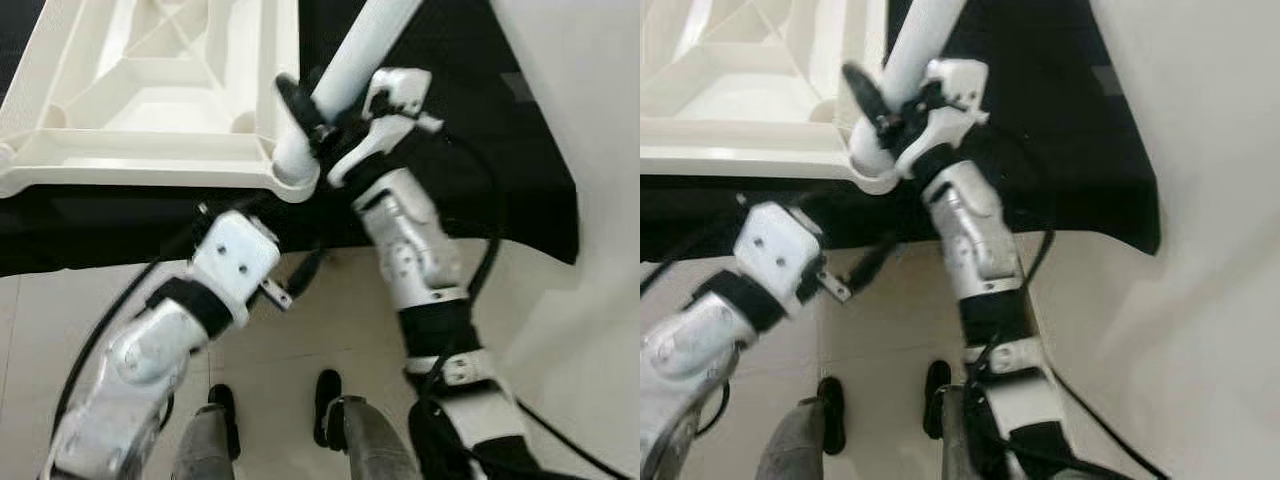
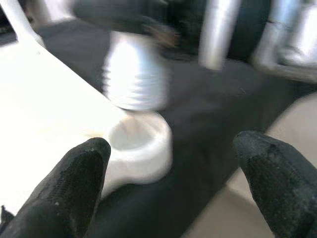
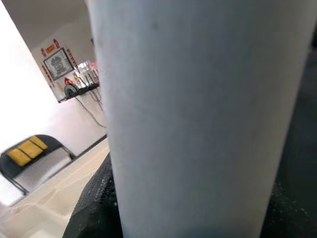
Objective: Building children table
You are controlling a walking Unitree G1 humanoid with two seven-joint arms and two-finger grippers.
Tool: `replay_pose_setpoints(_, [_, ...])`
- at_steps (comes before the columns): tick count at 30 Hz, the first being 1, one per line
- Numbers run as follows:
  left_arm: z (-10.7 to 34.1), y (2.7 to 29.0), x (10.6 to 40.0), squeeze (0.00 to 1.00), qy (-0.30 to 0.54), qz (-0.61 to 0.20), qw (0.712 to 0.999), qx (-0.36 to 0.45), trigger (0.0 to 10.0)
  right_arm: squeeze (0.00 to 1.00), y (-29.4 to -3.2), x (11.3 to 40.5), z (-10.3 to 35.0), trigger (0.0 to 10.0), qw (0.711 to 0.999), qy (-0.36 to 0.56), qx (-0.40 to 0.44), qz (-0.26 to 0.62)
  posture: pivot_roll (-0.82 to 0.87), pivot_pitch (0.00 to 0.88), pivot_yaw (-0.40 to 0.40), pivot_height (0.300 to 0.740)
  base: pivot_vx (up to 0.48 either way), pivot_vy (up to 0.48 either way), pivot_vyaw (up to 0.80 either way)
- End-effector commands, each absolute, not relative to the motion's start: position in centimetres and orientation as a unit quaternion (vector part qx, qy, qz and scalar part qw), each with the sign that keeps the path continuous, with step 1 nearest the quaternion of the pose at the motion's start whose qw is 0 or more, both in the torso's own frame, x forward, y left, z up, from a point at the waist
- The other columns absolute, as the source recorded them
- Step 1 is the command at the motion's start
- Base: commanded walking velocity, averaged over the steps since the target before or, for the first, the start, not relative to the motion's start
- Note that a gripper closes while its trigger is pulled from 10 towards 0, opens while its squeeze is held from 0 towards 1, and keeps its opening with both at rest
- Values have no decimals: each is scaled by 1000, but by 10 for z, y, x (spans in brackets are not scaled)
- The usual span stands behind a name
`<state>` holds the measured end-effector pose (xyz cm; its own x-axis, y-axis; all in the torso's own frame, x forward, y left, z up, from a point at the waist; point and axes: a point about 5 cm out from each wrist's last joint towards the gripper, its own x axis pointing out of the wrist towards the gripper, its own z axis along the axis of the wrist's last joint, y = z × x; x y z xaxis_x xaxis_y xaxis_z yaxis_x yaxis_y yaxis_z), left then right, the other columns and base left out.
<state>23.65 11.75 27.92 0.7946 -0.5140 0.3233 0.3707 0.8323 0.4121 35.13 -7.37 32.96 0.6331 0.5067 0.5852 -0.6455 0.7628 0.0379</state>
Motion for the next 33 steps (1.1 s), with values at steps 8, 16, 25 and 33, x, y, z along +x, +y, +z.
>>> replay_pose_setpoints(8, [319,125,247,0,-258,-311,910,96,10000,0,-121,354,352,10000,902,-331,40,273,85,388,-66,740,0,0,0])
replay_pose_setpoints(16, [377,109,255,0,-349,-381,853,79,10000,0,-96,349,323,10000,885,-290,-212,296,63,333,-60,740,0,0,0])
replay_pose_setpoints(25, [431,94,259,0,-415,-404,811,80,10000,0,-58,346,318,10000,863,-293,-235,337,61,294,-54,740,0,0,0])
replay_pose_setpoints(33, [457,99,254,0,-437,-409,799,58,0,0,-53,348,317,10000,862,-298,-245,329,60,274,-51,740,0,0,0])
